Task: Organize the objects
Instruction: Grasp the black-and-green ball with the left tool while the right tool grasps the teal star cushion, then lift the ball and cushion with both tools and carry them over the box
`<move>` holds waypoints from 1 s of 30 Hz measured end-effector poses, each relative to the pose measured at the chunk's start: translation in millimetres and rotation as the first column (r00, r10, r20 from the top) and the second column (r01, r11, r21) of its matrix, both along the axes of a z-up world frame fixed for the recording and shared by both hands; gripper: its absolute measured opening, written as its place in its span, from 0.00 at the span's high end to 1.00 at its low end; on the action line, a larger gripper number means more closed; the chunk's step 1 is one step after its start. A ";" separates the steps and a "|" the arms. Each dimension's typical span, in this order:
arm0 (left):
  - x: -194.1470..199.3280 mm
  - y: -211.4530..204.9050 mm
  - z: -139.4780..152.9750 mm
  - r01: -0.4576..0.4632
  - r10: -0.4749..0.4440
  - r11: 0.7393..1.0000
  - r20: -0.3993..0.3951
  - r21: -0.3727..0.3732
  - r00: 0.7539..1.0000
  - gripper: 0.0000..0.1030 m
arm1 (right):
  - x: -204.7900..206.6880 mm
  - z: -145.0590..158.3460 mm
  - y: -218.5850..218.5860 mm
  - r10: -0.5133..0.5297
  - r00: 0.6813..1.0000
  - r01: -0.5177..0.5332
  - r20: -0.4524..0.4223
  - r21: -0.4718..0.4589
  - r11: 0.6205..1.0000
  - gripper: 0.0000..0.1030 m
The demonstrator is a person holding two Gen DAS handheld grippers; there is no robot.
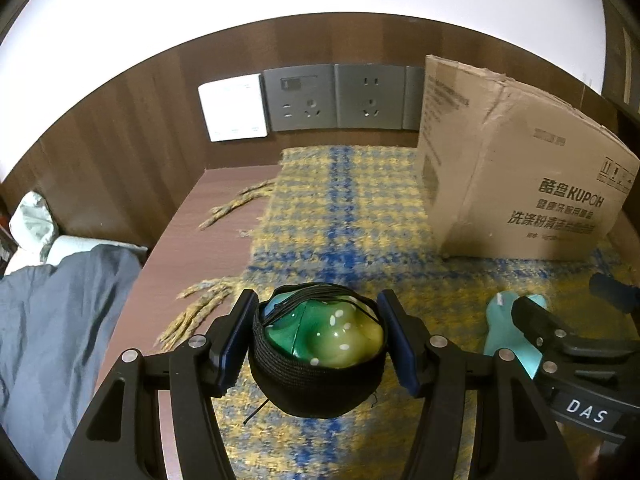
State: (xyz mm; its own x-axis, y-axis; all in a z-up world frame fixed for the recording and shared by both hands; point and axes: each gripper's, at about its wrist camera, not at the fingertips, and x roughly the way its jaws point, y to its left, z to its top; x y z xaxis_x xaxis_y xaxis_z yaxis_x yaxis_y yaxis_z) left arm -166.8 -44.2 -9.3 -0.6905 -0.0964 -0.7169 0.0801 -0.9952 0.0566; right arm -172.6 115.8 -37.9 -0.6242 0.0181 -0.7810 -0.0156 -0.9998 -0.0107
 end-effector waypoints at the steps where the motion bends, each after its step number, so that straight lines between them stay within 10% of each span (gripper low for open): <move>1: 0.8 -1.4 -0.5 -0.002 0.002 1.000 0.002 0.003 1.000 0.41 | 0.1 -1.1 -1.1 0.000 1.000 0.000 0.003 0.000 1.000 0.01; 16: 4.8 -9.8 -8.3 0.010 -0.011 0.999 0.021 0.042 1.000 0.41 | -7.6 -25.9 -19.7 0.013 0.997 -0.014 0.081 0.006 1.000 0.02; 21: 3.7 -9.4 -9.5 0.014 -0.015 0.999 0.028 0.046 1.000 0.41 | -7.8 -34.3 -20.9 0.038 0.993 -0.036 0.114 -0.017 0.999 0.28; 30: 2.8 -3.6 -4.6 0.016 -0.017 0.999 0.024 0.035 1.000 0.41 | 1.4 -24.8 -17.4 0.049 0.996 -0.046 0.069 -0.041 0.998 0.29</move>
